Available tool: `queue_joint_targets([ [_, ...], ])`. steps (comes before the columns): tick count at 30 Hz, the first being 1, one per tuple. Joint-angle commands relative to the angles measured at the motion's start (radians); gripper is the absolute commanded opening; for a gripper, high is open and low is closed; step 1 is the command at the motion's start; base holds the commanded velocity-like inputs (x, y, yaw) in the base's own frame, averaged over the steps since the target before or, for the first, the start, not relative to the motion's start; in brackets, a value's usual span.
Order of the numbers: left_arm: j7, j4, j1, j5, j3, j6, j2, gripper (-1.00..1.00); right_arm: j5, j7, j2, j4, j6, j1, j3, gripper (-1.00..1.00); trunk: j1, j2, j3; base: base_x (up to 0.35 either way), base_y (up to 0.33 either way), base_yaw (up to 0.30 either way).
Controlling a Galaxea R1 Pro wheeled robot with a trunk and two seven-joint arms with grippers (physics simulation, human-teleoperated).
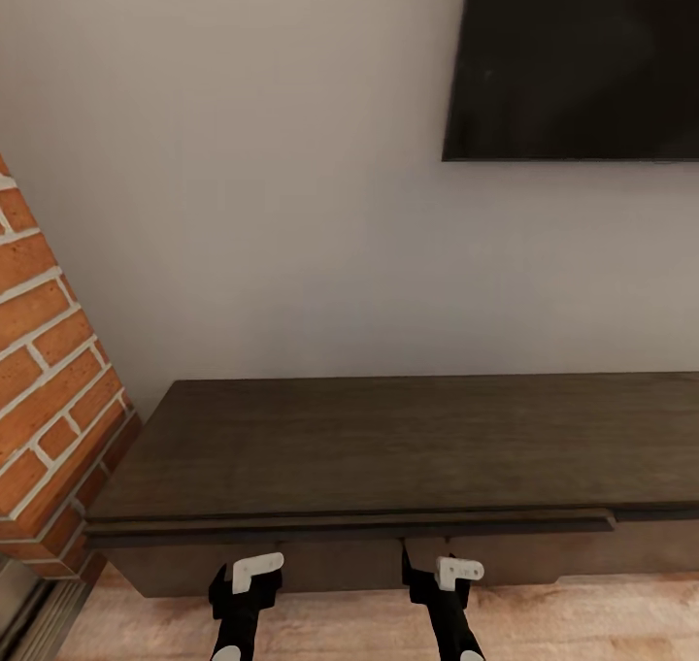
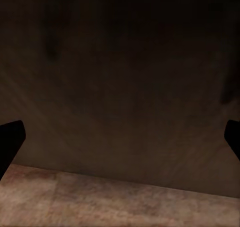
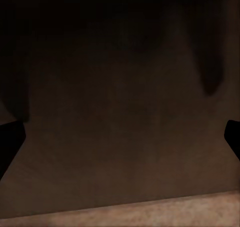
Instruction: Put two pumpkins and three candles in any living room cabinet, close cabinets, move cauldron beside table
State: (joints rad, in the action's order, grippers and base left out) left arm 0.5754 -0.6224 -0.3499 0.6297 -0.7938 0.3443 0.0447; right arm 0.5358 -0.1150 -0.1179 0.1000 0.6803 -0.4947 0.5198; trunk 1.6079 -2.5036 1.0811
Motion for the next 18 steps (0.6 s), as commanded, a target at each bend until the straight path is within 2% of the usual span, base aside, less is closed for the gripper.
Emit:
queue_joint_targets([
  [1, 0.006, 0.000, -0.001, 0.010, -0.008, 0.006, 0.001, 1.00, 0.001, -0.009, 0.000, 0.000, 0.002, -0.001, 0.006, 1.00, 0.000, 0.000, 0.001, 0.000, 0.000, 0.000],
  [18, 0.006, -0.002, -0.001, 0.010, -0.008, 0.006, 0.001, 1.00, 0.001, -0.009, 0.000, 0.000, 0.002, -0.001, 0.006, 1.00, 0.000, 0.000, 0.001, 0.034, 0.000, 0.000],
])
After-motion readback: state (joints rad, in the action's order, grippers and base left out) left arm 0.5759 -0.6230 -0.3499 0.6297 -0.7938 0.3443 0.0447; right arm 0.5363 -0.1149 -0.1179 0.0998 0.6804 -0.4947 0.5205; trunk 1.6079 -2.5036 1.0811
